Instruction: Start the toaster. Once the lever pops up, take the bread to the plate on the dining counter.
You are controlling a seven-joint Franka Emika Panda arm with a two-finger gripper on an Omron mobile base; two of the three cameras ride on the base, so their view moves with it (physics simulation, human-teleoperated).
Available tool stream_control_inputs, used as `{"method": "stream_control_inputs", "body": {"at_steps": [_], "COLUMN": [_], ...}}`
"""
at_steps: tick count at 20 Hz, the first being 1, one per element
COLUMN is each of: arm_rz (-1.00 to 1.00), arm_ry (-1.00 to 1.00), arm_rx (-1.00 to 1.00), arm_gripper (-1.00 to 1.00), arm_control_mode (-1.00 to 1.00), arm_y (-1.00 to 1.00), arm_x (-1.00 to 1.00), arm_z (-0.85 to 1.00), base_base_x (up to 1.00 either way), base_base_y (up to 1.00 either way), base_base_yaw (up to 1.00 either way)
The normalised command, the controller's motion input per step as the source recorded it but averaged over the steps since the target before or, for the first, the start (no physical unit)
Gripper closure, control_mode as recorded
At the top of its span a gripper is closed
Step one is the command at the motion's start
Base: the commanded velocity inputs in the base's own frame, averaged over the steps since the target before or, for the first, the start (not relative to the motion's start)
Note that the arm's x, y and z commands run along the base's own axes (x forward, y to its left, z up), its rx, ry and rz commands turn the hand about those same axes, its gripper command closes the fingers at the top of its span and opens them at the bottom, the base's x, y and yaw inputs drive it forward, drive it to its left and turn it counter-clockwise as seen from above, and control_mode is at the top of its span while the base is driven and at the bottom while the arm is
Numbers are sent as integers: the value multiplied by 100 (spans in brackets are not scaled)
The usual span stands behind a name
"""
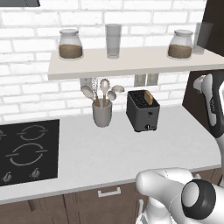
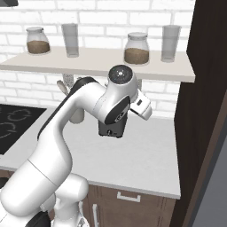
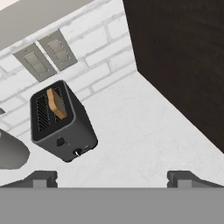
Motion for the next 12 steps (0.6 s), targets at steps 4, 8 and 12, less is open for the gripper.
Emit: {"method": "stream_control_inputs", "body": {"at_steps": [4, 8, 12], "arm_rz": [0, 0, 0], "arm_ry": [0, 0, 0], "arm_rx": [0, 0, 0], "arm_gripper": [-100, -100, -100], "arm_control_mode": [-100, -100, -100], "arm_y": [0, 0, 0], "arm_x": [0, 0, 0], "arm_z": [0, 0, 0], "base_base_x": [0, 0, 0], "base_base_y": [0, 0, 0], "base_base_yaw": [0, 0, 0]}}
